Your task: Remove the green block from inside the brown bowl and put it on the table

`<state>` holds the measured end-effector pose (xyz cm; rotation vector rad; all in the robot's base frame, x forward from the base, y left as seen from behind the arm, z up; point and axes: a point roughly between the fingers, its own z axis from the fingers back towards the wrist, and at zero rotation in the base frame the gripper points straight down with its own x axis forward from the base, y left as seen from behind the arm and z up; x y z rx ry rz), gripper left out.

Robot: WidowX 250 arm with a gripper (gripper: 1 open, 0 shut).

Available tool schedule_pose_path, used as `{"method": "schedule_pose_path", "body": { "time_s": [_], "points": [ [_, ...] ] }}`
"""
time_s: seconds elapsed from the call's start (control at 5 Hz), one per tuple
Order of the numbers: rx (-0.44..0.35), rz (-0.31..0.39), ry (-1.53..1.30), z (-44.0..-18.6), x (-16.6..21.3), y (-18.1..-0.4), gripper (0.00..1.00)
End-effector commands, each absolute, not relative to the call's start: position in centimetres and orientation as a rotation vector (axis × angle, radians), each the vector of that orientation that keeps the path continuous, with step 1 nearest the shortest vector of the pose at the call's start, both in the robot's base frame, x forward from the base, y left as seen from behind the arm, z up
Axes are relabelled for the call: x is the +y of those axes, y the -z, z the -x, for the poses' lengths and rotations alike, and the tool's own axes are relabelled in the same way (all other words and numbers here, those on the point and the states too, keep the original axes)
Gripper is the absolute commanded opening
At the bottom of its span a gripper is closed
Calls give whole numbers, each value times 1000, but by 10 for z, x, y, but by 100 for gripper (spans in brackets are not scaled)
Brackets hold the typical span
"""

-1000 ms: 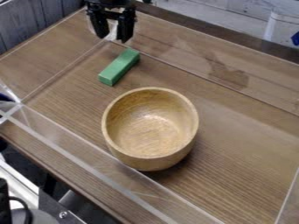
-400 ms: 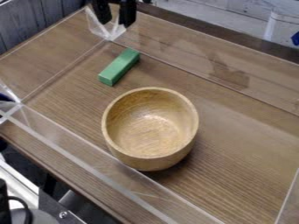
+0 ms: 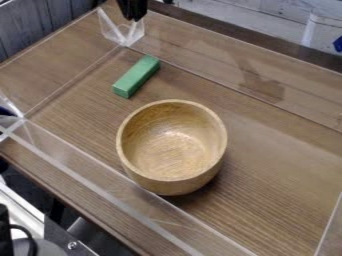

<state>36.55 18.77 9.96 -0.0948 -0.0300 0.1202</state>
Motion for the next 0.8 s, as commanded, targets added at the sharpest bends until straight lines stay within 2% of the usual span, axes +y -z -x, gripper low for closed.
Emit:
{"method": "schedule_pose_path", "body": {
  "time_s": [0.0,0.6],
  "points": [
    [-108,57,-116,-375,195,-121,0],
    [-98,61,-104,-370,203,-99,0]
  ]
}}
